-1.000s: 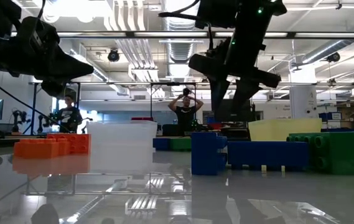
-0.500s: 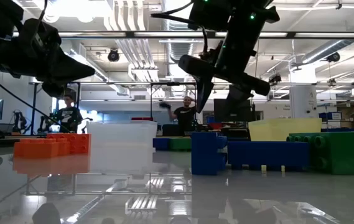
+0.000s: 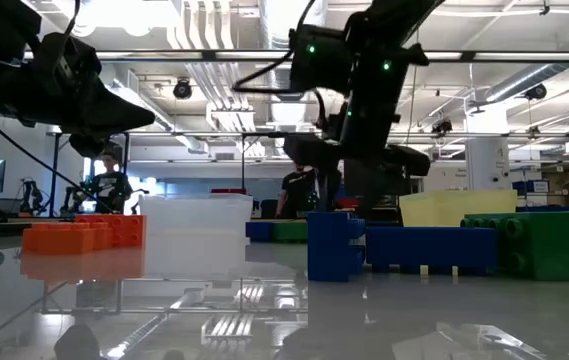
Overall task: Sort & place blocks by color
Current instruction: Put the green game piece into the yellow bin
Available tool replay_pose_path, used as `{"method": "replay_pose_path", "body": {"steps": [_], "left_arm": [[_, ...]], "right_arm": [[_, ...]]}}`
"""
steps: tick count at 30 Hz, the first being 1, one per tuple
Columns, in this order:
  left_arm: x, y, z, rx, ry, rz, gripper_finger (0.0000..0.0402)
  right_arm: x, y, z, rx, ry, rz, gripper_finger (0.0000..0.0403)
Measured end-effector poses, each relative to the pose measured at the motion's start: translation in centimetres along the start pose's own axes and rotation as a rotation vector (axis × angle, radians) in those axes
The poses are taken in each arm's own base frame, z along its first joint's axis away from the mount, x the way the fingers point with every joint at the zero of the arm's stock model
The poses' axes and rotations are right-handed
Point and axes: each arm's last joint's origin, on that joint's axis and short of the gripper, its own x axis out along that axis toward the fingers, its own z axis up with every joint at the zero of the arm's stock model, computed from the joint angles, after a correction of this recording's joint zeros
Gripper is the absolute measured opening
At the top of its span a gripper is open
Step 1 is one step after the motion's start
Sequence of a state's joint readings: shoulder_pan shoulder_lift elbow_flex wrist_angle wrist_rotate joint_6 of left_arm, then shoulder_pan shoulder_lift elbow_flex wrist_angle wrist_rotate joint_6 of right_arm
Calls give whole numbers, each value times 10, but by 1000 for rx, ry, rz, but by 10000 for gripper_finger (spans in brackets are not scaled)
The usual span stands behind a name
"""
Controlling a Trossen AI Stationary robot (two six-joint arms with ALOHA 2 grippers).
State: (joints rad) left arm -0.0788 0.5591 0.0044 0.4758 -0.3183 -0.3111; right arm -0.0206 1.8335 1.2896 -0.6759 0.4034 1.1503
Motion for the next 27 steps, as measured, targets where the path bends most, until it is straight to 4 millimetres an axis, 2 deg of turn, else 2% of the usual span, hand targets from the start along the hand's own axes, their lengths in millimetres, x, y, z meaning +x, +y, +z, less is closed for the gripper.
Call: {"method": "replay_pose_path", "body": {"steps": [10, 15, 23, 27], "left_arm": [[1, 0, 0, 0, -7, -2, 4], [1, -1, 0, -1, -9, -3, 4], [1, -1, 0, -1, -8, -3, 4], [1, 0, 0, -1, -7, -3, 4]], "right_arm": [[19, -2, -1, -12, 17, -49, 234], [20, -3, 1, -13, 8, -53, 204], [23, -3, 2, -17, 7, -59, 130], [23, -3, 2, -17, 16, -55, 123]]}}
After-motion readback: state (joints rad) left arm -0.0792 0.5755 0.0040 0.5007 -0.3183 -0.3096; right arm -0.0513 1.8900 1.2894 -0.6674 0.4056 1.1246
